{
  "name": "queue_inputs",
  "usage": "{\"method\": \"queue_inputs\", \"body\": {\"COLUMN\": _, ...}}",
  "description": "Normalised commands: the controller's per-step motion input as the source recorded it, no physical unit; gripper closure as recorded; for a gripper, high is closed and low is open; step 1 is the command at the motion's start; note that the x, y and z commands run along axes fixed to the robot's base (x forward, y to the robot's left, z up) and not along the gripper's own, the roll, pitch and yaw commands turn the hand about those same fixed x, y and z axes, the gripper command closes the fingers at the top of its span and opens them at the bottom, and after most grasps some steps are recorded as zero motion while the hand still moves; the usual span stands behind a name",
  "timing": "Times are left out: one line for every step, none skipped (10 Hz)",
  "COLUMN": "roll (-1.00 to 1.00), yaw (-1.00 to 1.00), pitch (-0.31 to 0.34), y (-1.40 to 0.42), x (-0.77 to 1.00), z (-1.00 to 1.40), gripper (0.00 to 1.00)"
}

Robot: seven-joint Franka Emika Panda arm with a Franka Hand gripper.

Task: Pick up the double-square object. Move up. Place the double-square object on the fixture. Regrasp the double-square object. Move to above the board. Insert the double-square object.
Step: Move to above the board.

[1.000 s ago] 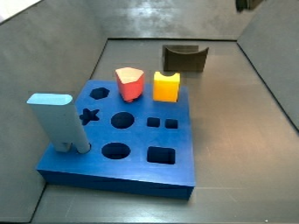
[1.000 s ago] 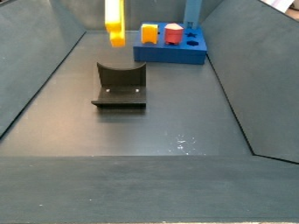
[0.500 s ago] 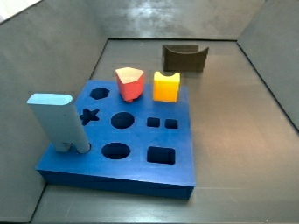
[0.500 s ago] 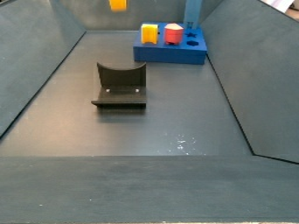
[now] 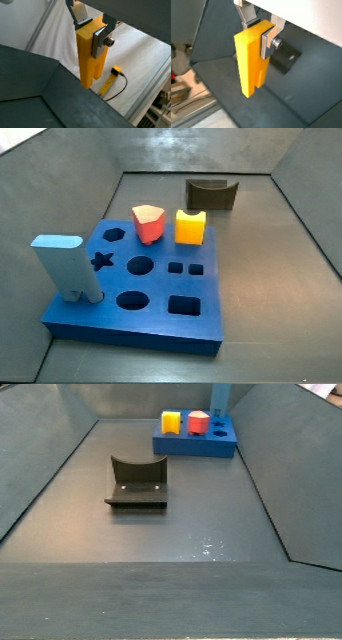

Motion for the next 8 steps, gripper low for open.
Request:
{"method": "queue_inputs", "body": {"roll": -1.0, "yaw": -0.04, "pitch": -0.02, "y": -1.0, "x": -0.48, "z": -0.01, "gripper": 1.0}}
{"method": "queue_inputs", "body": {"roll": -1.0, "yaw": -0.04, "pitch": -0.023, "y": -1.0, "x": -0.49, "z": 0.0, "gripper": 1.0}}
{"method": "queue_inputs", "body": {"roll": -1.0, "yaw": -0.04, "pitch": -0.028, "y": -1.0, "x": -0.51, "z": 0.0, "gripper": 1.0}}
{"method": "queue_inputs", "body": {"roll": -1.0, "yaw": -0.04, "pitch": -0.03, "y": -1.0, "x": -0.52, "z": -0.01, "gripper": 1.0}}
{"method": "queue_inputs", "body": {"roll": -1.0, "yaw": -0.05, "pitch": -0.036, "y": -1.0, "x": -0.55, "z": 0.0, "gripper": 1.0}}
{"method": "queue_inputs", "body": {"roll": -1.0, "yaw": -0.05, "pitch": -0.042, "y": -1.0, "x": -0.58, "z": 0.0, "gripper": 1.0}}
{"method": "queue_inputs", "body": {"roll": -1.0, "yaw": -0.05, "pitch": -0.052, "y": -0.82, "x": -0.53, "z": 0.01, "gripper": 1.0}}
{"method": "queue_inputs", "body": {"roll": -1.0, "yaw": -0.05, "pitch": -0.057, "y": -0.62, "x": -0.43, "z": 0.0, "gripper": 1.0}}
